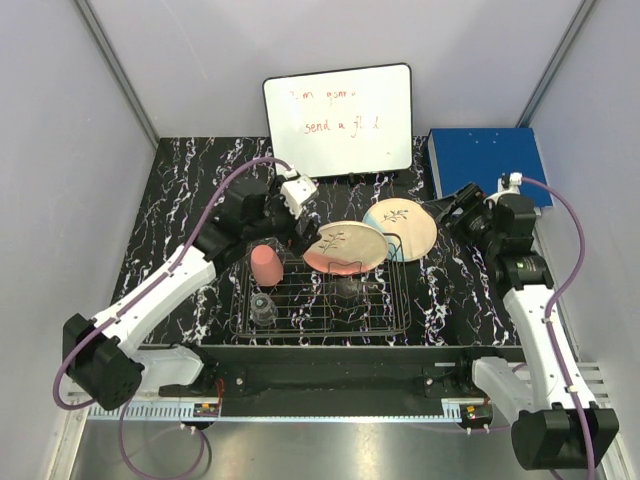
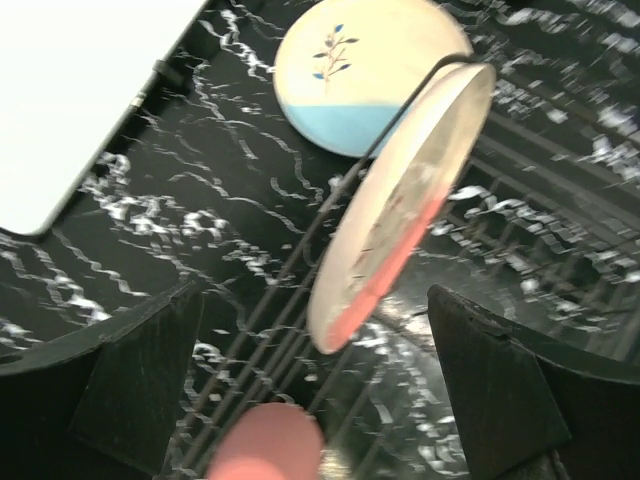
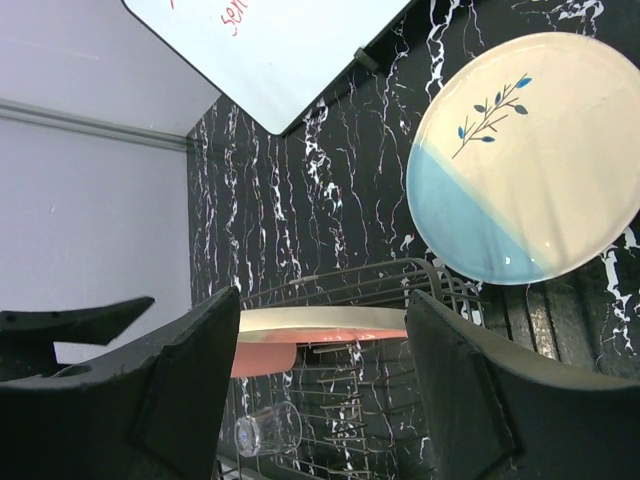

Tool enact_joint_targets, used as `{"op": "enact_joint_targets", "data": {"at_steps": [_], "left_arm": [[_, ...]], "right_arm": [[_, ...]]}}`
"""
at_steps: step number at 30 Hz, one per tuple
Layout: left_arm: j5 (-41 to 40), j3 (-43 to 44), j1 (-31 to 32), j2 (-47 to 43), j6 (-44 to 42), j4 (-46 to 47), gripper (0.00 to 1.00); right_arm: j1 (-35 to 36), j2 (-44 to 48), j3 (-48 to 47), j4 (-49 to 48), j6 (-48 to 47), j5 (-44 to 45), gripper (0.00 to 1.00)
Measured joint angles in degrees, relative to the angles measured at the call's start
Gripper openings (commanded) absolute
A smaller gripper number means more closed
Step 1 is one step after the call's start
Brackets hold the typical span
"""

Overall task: Unload the mixed dishes from the dish rack
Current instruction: Pick up the plate from the dish rack.

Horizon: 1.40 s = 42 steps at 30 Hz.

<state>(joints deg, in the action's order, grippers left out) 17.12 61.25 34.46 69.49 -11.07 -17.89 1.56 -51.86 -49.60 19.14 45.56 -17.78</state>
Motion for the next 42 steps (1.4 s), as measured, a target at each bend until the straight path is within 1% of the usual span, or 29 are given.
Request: {"op": "enact_joint_targets", "data": {"at_steps": [5,9,16,17,19,23,26,27,31,33,34,36,38,42], "left_arm": [[-0.83,-0.50,-0.02,1.09,-8.22,3.56,0.99],[-0.04,-0.55,-0.02,4.42,-11.56,6.95,0.99],[3.39,-2.27,0.44,8.39,-12.72,11.39,0.98],[3.69,-2.62,0.55,8.52,-12.70,11.78,0.95],[4.42,-3.10,0.79,8.83,-12.70,12.15,0.94],[5.90,-3.30,0.98,9.60,-12.68,13.09,0.88],[6.45,-3.78,1.27,9.81,-12.76,13.70,0.73],[6.67,-3.91,1.31,9.86,-12.68,13.75,0.65],[7.61,-4.61,1.46,9.99,-13.05,13.77,0.39],[7.96,-4.63,1.51,10.34,-12.81,13.73,0.30],[8.17,-4.63,1.51,10.56,-12.74,13.73,0.16],[8.44,-4.63,1.51,10.88,-12.52,13.70,0.00],[10.21,-4.61,1.36,10.73,-13.22,13.31,0.00],[9.84,-4.33,1.62,11.37,-13.35,13.90,0.00]], "right_arm": [[0.00,2.32,1.92,-0.61,-0.79,-0.98,0.74],[0.00,4.59,4.37,-2.01,-0.76,-1.33,0.74],[0.00,6.45,8.31,-3.32,-0.76,-1.29,0.74],[0.00,6.27,8.46,-3.52,-0.76,-1.31,0.73],[0.00,5.57,8.72,-4.37,-0.74,-1.36,0.73],[0.00,3.69,9.35,-6.19,-0.44,-1.42,0.73],[0.00,3.02,10.16,-7.17,-0.13,-1.42,0.73],[0.00,2.97,10.45,-7.37,-0.11,-1.40,0.73],[0.00,2.93,11.02,-7.89,0.31,-1.40,0.73],[0.00,2.78,11.13,-8.31,0.46,-1.42,0.73],[0.00,2.69,11.17,-8.61,0.55,-1.40,0.73],[0.00,2.64,11.28,-8.92,0.63,-1.40,0.73],[0.00,2.64,11.30,-9.01,0.72,-1.40,0.73],[0.00,2.67,11.43,-9.05,0.74,-1.40,0.73]]}}
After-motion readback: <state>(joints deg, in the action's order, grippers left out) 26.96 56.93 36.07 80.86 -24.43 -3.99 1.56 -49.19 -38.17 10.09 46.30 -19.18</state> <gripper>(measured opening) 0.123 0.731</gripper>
